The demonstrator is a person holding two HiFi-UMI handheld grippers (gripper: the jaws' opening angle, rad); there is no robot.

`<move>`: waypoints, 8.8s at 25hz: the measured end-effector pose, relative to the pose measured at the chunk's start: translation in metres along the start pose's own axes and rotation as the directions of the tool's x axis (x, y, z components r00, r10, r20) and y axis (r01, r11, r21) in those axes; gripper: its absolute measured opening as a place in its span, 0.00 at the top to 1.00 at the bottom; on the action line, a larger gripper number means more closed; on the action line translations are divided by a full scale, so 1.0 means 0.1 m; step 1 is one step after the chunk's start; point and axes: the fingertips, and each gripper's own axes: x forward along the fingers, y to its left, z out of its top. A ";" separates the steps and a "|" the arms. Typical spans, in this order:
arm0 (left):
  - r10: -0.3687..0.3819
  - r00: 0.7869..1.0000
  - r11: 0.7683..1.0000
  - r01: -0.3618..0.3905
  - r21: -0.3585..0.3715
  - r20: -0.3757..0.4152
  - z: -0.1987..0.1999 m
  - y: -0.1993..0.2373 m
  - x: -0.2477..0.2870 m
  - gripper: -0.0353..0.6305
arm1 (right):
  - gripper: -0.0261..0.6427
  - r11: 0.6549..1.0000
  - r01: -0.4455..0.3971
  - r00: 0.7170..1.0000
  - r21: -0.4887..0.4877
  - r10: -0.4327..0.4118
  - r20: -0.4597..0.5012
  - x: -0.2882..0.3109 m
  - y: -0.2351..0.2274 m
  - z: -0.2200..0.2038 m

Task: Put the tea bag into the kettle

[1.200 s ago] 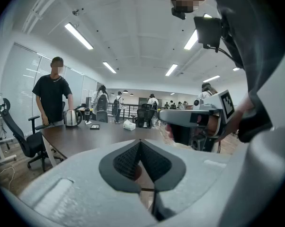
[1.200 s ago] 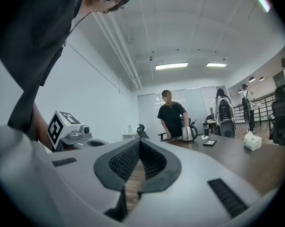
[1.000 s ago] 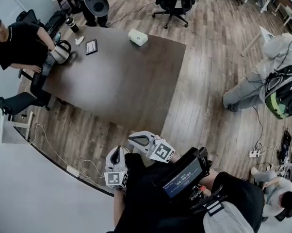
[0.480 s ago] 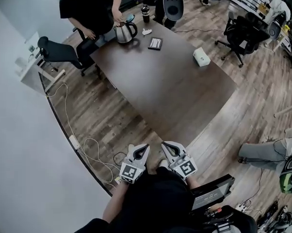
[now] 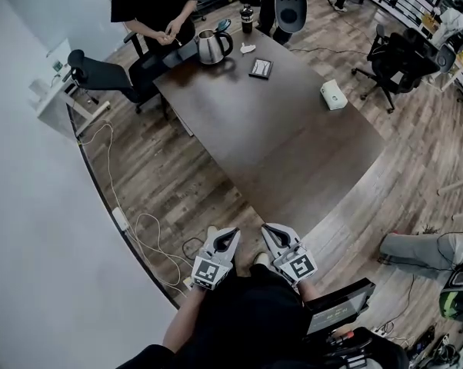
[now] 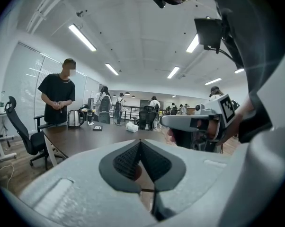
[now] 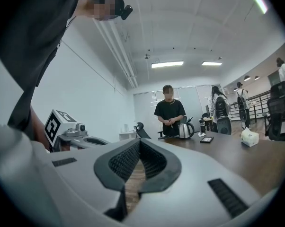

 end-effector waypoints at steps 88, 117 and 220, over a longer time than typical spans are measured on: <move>-0.463 0.877 0.886 0.456 -0.079 -0.126 0.27 2.82 1.89 0.94 | 0.88 0.922 0.386 0.812 0.012 -0.334 -0.478 2.71 -2.75 -1.18; -0.105 0.981 0.991 0.090 -0.099 -0.164 0.18 4.05 1.66 0.94 | 0.86 0.966 0.259 0.636 0.009 -0.164 -0.754 3.41 -3.44 -2.37; -0.340 0.931 0.914 0.360 0.187 -0.131 0.99 5.37 2.29 0.94 | 0.88 0.906 0.411 0.907 0.095 -0.417 0.054 5.28 -2.71 0.57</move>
